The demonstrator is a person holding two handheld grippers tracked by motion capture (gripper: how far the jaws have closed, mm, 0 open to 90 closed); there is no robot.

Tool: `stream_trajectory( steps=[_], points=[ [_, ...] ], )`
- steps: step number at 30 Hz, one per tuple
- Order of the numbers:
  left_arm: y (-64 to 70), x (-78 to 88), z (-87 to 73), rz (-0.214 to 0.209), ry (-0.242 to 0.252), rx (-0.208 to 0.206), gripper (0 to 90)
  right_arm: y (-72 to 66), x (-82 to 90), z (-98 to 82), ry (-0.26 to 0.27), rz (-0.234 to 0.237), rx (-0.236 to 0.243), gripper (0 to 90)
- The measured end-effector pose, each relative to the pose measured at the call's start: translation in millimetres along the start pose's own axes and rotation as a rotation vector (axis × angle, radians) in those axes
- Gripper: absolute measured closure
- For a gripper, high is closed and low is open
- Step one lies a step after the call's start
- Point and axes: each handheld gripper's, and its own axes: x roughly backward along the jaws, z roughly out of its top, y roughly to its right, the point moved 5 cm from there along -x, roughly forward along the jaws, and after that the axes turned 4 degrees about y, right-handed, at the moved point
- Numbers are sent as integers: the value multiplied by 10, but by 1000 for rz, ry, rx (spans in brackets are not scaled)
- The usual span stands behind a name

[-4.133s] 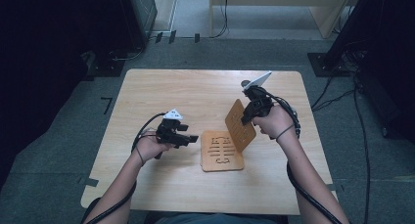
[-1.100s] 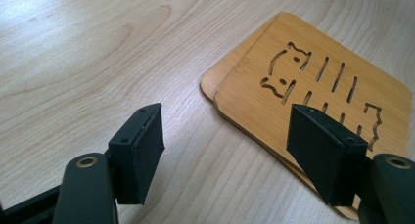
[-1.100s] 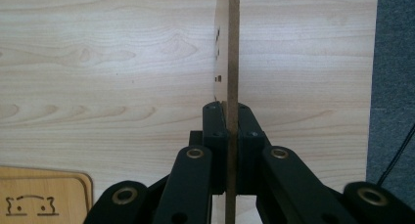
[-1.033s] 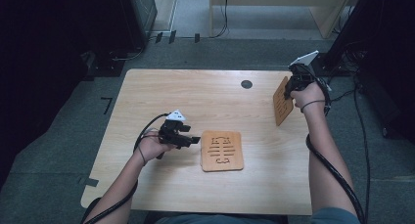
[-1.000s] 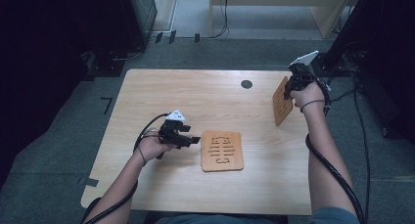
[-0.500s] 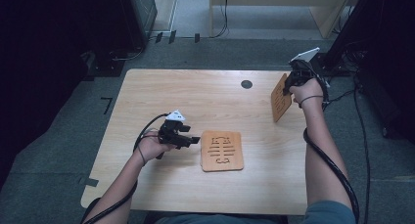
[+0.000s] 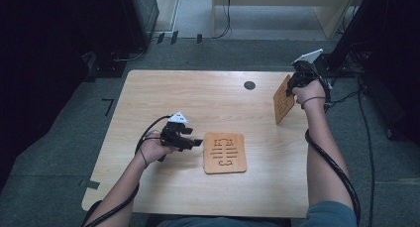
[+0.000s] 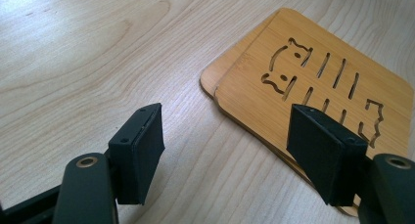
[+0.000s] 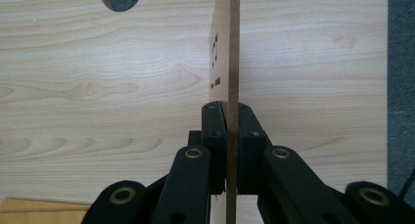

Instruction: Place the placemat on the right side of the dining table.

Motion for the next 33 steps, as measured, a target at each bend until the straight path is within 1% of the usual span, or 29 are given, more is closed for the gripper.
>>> stream_trajectory(
  steps=[1, 3, 7, 8, 9, 14, 20, 25, 28, 33],
  points=[
    [1, 0, 0, 0, -1, -2, 289, 14, 1, -2, 8, -9, 9, 843],
    [4, -1, 1, 0, 0, 0, 289, 18, 2, -2, 11, -12, 8, 833],
    [1, -6, -3, -1, 0, 1, 288, 44, 2, -10, 18, -26, 29, 815],
    [0, -5, -4, -1, 0, 1, 289, 55, -5, -15, 22, -36, 38, 798],
    [0, -4, -4, -1, -1, 0, 289, 55, -5, -15, 22, -36, 38, 798],
    [3, -5, -4, 1, -2, -1, 288, 86, -31, -27, 39, -70, 66, 779],
    [4, -13, -11, 0, -11, -7, 288, 112, -61, -42, 46, -73, 68, 754],
    [17, -6, -1, -3, -3, -8, 288, 138, -90, -60, 50, -80, 70, 721],
    [18, -5, -1, -3, -4, -10, 288, 164, -124, -72, 53, -73, 60, 700],
    [17, -12, -3, -2, -5, -9, 288, 197, -155, -88, 62, -65, 57, 677]
  ],
)
